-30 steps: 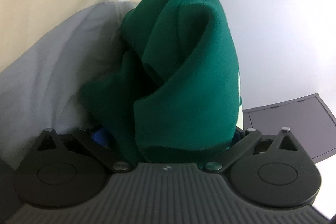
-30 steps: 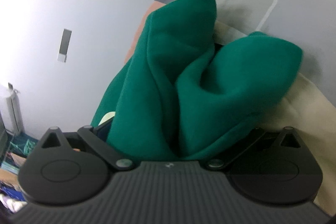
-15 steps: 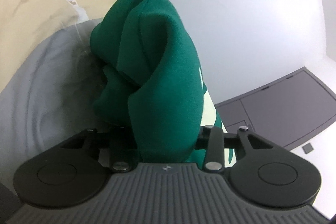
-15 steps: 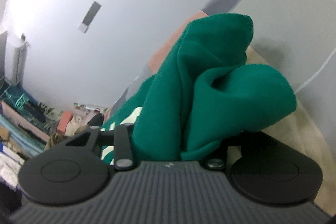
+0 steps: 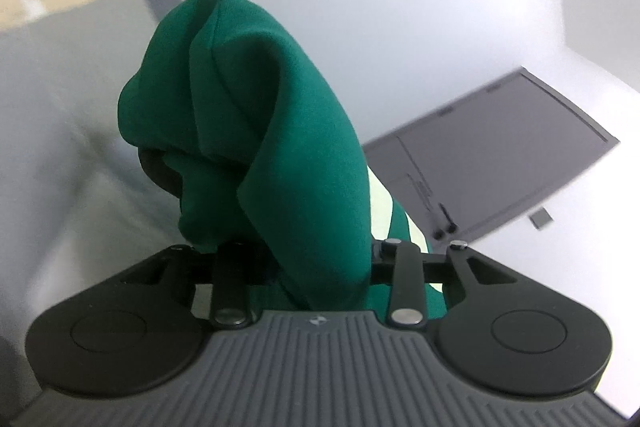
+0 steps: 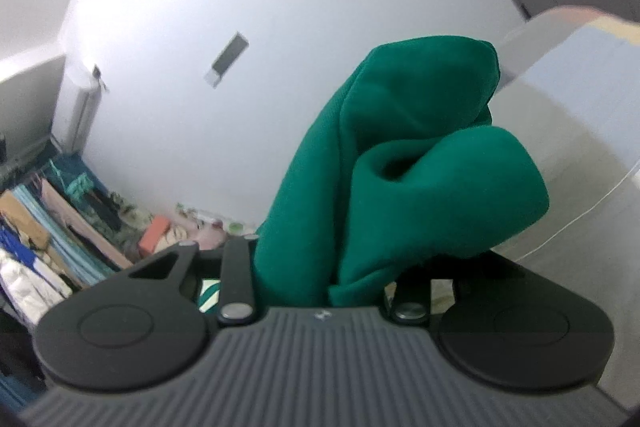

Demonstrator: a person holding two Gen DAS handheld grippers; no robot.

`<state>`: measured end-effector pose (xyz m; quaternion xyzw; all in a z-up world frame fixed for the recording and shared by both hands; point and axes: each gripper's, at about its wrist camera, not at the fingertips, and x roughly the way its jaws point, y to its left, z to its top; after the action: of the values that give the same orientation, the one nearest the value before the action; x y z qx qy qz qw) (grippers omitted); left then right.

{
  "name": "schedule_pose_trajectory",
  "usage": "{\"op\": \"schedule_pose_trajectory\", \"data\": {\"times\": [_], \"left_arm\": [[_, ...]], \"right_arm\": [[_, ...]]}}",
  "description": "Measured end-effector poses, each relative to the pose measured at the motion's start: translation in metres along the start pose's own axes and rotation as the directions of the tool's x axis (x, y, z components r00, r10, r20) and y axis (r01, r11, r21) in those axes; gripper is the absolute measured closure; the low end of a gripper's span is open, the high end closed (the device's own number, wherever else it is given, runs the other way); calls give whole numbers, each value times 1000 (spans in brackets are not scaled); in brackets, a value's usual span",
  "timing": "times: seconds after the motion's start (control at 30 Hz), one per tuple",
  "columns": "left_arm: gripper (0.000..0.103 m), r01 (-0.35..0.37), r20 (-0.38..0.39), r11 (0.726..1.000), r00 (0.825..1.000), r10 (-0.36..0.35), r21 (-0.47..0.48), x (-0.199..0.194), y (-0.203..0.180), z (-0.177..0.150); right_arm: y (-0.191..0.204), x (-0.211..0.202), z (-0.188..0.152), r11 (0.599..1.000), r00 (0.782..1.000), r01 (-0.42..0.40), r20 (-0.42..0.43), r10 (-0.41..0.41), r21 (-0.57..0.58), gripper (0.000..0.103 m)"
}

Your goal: Fold large clothes

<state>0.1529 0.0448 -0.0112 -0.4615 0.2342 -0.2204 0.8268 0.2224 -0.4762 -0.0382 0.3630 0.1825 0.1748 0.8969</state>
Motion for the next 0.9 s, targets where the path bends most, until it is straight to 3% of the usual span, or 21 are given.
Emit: {"op": "schedule_pose_trajectory", "data": {"times": [0.2, 0.37, 0.47, 0.63, 0.8, 0.9], "left_arm": [[62, 50, -51, 998, 998, -47, 48, 63, -70, -30], [62, 58, -121, 996, 991, -50, 66, 128, -102, -57], [62, 37, -165, 997, 986, -25, 70, 177, -91, -53], [62, -5, -212, 995, 977, 26, 98, 217, -65, -63], [62, -43, -239, 990, 968, 74, 133, 223, -34, -83], [62, -19, -240, 988, 969, 55, 151, 223, -9, -80]], "right_arm": [[-28, -52, 45, 999, 992, 37, 122, -38, 12, 61], [-72, -79, 64, 993, 977, 93, 187, -105, 75, 61], [-104, -84, 65, 985, 969, 124, 200, -145, 116, 61], [-146, -75, 46, 974, 966, 148, 186, -180, 172, 61], [-178, -71, 17, 970, 970, 171, 143, -196, 171, 61], [-190, -70, 1, 966, 969, 180, 136, -207, 187, 59]]}}
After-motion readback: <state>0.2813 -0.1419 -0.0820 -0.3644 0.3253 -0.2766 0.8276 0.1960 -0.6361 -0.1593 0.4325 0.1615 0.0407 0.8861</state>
